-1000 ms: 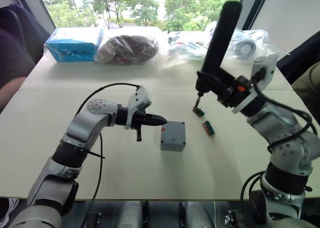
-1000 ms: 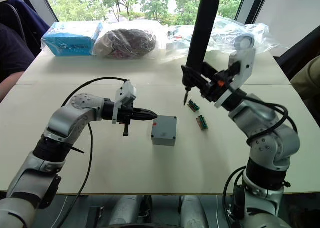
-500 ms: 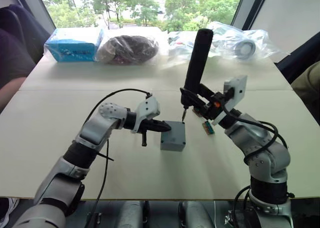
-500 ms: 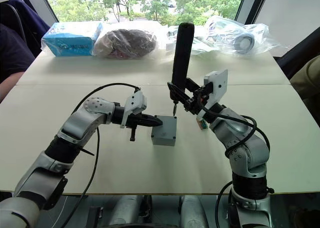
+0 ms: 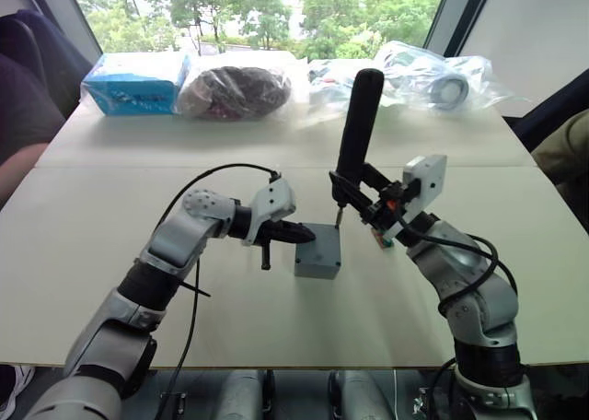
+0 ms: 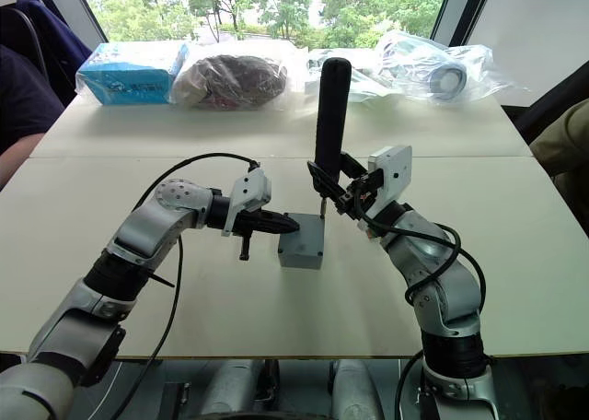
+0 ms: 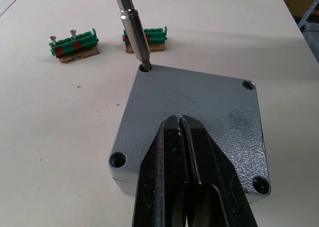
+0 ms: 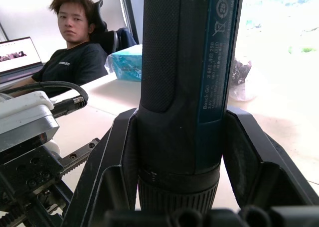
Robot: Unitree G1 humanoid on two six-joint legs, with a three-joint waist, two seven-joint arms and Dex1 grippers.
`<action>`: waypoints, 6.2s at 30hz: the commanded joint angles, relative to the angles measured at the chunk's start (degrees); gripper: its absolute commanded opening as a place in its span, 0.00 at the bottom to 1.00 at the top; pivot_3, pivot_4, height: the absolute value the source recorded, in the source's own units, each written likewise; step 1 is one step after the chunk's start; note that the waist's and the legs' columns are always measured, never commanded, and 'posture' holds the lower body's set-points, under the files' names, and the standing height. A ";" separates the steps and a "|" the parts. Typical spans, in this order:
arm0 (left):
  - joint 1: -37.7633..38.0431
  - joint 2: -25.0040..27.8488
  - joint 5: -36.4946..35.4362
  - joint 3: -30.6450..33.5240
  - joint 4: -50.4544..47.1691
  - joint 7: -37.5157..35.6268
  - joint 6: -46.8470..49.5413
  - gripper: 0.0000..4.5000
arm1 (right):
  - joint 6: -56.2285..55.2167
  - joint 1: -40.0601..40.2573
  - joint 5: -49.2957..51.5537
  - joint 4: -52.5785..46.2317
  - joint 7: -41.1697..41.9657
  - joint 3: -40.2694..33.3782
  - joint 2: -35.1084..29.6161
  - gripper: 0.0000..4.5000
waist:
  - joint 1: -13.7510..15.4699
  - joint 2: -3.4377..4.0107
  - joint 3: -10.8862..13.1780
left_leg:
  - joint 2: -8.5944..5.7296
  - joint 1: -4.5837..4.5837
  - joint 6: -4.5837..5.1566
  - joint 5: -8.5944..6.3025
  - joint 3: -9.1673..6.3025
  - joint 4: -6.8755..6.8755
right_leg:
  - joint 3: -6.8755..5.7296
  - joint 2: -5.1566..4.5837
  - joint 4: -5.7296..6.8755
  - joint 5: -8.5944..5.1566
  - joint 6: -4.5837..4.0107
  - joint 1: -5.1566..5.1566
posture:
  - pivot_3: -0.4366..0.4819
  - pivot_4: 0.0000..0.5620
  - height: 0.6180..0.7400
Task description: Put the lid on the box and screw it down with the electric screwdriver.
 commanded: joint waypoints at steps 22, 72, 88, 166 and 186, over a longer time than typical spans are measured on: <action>3.13 1.29 2.29 -2.87 -2.58 -0.22 1.43 0.00 | -6.50 9.39 -6.75 4.60 -0.40 4.72 -0.68 0.40 | 0.04 -0.63 -0.73 | 0.04 1.19 0.46 -0.30 -0.01 -0.11 | 0.03 -0.10 -0.11 -0.07 -0.08 1.15 | 0.48 0.27 1.00; -0.03 -6.11 -8.22 14.67 -10.79 15.87 10.60 0.00 | 40.16 -28.78 1.87 15.53 -10.46 -15.54 -28.83 0.40 | 0.00 -0.29 -0.55 | -0.10 -0.14 0.49 -0.31 -0.02 -0.17 | -0.33 -0.43 -0.16 -0.13 -0.23 -0.03 | 0.48 0.27 1.00; 2.45 1.72 -10.20 7.32 -12.96 4.56 10.25 0.00 | 59.13 -24.74 4.45 33.48 4.88 -2.68 -40.47 0.40 | -0.72 -0.04 -0.33 | -0.04 -0.21 0.57 -0.35 0.02 -0.12 | -0.13 -0.21 -0.20 -0.12 -0.21 -0.13 | 0.48 0.27 1.00; 6.15 3.69 2.14 2.99 1.10 2.81 3.45 0.00 | 28.24 -5.24 3.30 -6.44 20.77 8.35 -37.62 0.99 | -0.13 -0.25 -0.30 | 0.02 -0.14 0.52 -0.31 -0.09 0.05 | -0.17 -0.13 -0.06 -0.06 -0.08 -0.05 | 0.48 0.27 1.00; 7.28 -1.16 1.73 0.76 -4.02 7.99 7.51 0.00 | 24.55 -5.82 -1.90 -2.88 26.01 14.48 -33.03 0.99 | 0.16 -0.27 -0.30 | -0.03 -0.14 0.41 -0.24 -0.09 0.09 | -0.16 -0.15 -0.01 -0.06 -0.07 -0.02 | 0.48 0.27 1.00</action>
